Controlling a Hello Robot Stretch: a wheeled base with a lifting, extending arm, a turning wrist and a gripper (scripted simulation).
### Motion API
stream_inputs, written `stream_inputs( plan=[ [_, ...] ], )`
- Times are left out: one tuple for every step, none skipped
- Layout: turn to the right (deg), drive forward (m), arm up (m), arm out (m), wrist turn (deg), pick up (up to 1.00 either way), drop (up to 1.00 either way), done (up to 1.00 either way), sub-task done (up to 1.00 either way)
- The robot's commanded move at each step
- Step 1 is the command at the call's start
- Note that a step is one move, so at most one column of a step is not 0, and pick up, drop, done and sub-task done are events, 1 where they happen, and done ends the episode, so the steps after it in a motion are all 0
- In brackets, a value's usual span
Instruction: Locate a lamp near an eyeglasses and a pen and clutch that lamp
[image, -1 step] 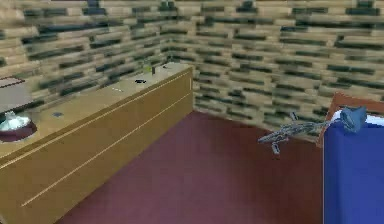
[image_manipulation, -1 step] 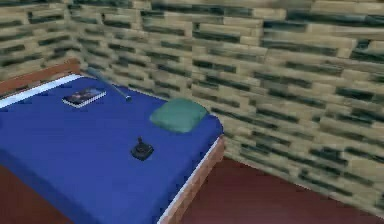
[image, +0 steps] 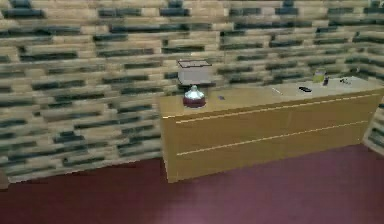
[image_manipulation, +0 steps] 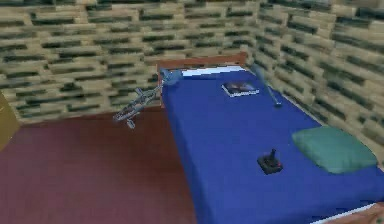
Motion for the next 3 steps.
stream_inputs(
  plan=[
    [-45.0,0.0,0.0,0.0,0.0,0.0,0.0,0.0,0.0],
    [-15.0,0.0,0.0,0.0,0.0,0.0,0.0,0.0,0.0],
    [0.0,1.0,0.0,0.0,0.0,0.0,0.0,0.0,0.0]
  ],
)
